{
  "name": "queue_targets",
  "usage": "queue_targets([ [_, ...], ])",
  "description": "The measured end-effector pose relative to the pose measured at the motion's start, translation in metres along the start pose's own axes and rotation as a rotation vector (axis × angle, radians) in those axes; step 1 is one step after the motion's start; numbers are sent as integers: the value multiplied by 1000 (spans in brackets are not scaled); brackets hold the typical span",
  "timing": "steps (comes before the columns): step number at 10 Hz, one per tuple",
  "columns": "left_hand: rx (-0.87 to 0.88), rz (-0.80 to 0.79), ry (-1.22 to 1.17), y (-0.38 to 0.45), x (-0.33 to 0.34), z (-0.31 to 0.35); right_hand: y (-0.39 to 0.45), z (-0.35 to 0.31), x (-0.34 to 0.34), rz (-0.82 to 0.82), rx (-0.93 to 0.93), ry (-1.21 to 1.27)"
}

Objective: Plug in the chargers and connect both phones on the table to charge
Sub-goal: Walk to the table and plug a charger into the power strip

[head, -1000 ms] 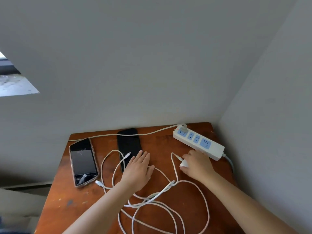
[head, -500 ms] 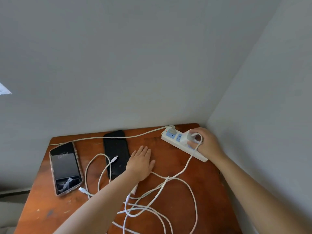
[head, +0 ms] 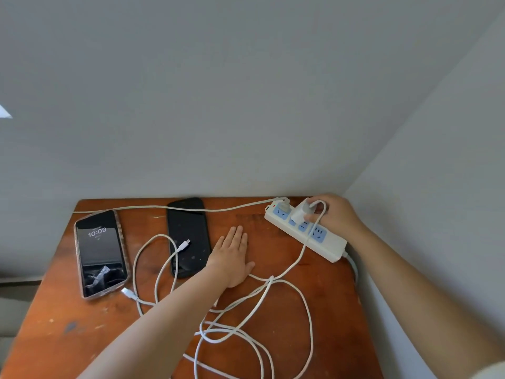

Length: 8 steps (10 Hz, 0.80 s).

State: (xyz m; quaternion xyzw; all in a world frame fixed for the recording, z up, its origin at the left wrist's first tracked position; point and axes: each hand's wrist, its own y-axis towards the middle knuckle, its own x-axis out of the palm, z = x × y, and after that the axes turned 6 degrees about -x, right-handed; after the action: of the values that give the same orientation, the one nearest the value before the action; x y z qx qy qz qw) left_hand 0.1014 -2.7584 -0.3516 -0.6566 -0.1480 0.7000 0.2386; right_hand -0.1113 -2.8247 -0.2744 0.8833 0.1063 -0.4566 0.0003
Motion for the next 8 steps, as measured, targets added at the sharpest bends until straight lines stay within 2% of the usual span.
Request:
queue_targets([
  [4,34,-28,38,9,0,-4,-8,-18,15,-68,-93,-296],
  [6,29,-20,60,15,1,-2,-5,-18,6,-66,-39,-294],
  [8,18,-22,62,14,1,-2,5,-23,5,-131,1,-314],
])
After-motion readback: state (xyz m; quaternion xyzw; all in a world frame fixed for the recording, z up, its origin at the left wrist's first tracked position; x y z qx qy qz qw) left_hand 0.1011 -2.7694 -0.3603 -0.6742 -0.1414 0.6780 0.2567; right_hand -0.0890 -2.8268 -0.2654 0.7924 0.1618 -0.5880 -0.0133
